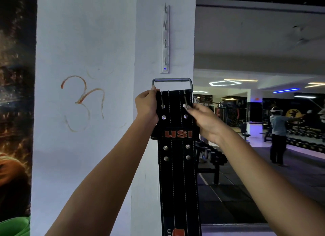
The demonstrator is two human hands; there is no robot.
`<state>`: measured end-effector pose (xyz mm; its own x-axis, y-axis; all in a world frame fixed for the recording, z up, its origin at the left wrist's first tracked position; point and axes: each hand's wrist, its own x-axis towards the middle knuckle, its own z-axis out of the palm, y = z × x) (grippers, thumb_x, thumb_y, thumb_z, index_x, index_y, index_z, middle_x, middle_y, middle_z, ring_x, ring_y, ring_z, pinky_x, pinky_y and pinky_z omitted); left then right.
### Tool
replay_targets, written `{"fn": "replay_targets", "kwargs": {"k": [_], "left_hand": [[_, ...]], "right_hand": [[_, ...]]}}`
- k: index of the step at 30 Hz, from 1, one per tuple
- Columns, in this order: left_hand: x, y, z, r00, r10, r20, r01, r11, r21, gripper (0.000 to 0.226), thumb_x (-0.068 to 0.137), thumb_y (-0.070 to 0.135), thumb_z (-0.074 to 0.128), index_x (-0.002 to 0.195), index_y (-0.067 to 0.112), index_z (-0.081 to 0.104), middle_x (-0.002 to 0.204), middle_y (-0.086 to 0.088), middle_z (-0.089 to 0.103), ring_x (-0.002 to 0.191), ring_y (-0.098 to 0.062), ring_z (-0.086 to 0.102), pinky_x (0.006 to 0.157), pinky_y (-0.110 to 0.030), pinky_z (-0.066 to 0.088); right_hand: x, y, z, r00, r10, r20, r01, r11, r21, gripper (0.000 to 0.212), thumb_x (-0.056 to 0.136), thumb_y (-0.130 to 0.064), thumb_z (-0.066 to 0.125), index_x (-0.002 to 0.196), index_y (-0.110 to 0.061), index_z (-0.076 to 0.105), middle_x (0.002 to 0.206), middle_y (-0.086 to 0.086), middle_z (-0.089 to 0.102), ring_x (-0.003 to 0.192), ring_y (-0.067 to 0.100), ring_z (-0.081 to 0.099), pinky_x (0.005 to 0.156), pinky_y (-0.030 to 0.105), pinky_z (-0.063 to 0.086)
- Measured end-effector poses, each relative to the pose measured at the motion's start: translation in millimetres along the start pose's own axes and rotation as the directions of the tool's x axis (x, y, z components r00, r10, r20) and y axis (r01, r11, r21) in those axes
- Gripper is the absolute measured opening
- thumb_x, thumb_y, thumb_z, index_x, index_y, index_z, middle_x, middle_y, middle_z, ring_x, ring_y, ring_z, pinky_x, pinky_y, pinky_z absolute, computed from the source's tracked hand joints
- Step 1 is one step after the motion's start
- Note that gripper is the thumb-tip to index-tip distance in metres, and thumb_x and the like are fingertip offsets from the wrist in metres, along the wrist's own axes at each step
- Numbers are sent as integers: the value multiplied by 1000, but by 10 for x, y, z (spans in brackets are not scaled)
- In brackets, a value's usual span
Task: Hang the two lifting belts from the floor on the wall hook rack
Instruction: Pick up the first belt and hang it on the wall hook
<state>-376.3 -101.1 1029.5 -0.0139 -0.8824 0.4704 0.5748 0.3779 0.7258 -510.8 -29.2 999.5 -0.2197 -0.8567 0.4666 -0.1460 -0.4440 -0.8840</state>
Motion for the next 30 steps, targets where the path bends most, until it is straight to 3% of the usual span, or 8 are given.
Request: {"fn": "replay_targets", "kwargs": {"k": [2, 4, 9, 12, 16, 19, 22, 30], "left_hand": [[22, -20, -15, 1000, 17, -6, -17, 1000, 9, 28, 93, 22, 53, 69, 10, 62, 66, -5, 58, 59, -20, 56, 60, -29, 50], [37, -44, -19, 1000, 26, -11, -26, 999, 22, 28, 93, 24, 53, 70, 11, 62, 68, -5, 60, 63, -22, 57, 65, -33, 52], [116, -29, 9, 999, 47, 22, -48, 998, 44, 27, 94, 24, 51, 72, 15, 64, 77, -5, 64, 82, -26, 60, 94, -49, 52], [252, 28, 10, 997, 65, 51, -67, 997, 31, 25, 94, 23, 51, 74, 15, 64, 77, -3, 64, 80, -23, 60, 94, -47, 52], [503, 103, 31, 991, 116, 67, -120, 992, 50, 25, 94, 23, 50, 74, 16, 64, 78, -3, 64, 83, -24, 61, 95, -47, 52], [716, 127, 105, 987, 149, 64, -153, 986, 73, 26, 93, 24, 51, 71, 18, 64, 80, -3, 64, 86, -25, 61, 97, -49, 50], [939, 128, 194, 980, 190, 61, -194, 978, 80, 26, 92, 24, 52, 69, 19, 65, 82, -4, 64, 88, -26, 62, 97, -49, 50], [1552, 25, 550, 957, 291, 2, -289, 950, 118, 26, 92, 23, 53, 69, 18, 63, 83, -7, 64, 77, -25, 62, 85, -43, 56]], "right_hand": [[58, -117, 4, 999, 4, 46, -7, 998, 69, 32, 95, -32, 45, 116, -12, 59, 118, 7, 62, 103, 22, 53, 91, 36, 43], [169, -218, 54, 999, -11, 33, 8, 994, 112, 37, 95, -40, 41, 105, -12, 63, 104, 12, 61, 93, 26, 52, 76, 39, 45], [522, -259, 239, 957, -20, -290, 16, 1000, -15, 51, 91, -55, 30, 120, -19, 49, 114, 6, 50, 97, 26, 46, 50, 30, 42], [648, -314, 319, 939, -31, -342, 42, 999, 25, 34, 94, -46, 33, 109, -22, 52, 108, 4, 49, 94, 26, 45, 53, 30, 42], [845, -372, 400, 925, -69, -375, 85, 996, 26, 37, 93, -45, 37, 113, -20, 56, 108, 4, 52, 93, 26, 47, 71, 40, 43], [987, -451, 383, 934, -80, -349, 96, 995, 29, 31, 95, -42, 37, 105, -19, 54, 95, 5, 53, 74, 23, 49, 50, 32, 47], [1176, -507, 311, 949, -96, -302, 120, 991, 62, 25, 97, -37, 38, 99, -16, 51, 77, 4, 51, 56, 19, 47, 45, 32, 46], [1875, -578, 83, 951, -159, -266, 180, 982, 57, 26, 94, -38, 43, 96, -15, 55, 84, 7, 52, 65, 22, 51, 43, 33, 48]]}}
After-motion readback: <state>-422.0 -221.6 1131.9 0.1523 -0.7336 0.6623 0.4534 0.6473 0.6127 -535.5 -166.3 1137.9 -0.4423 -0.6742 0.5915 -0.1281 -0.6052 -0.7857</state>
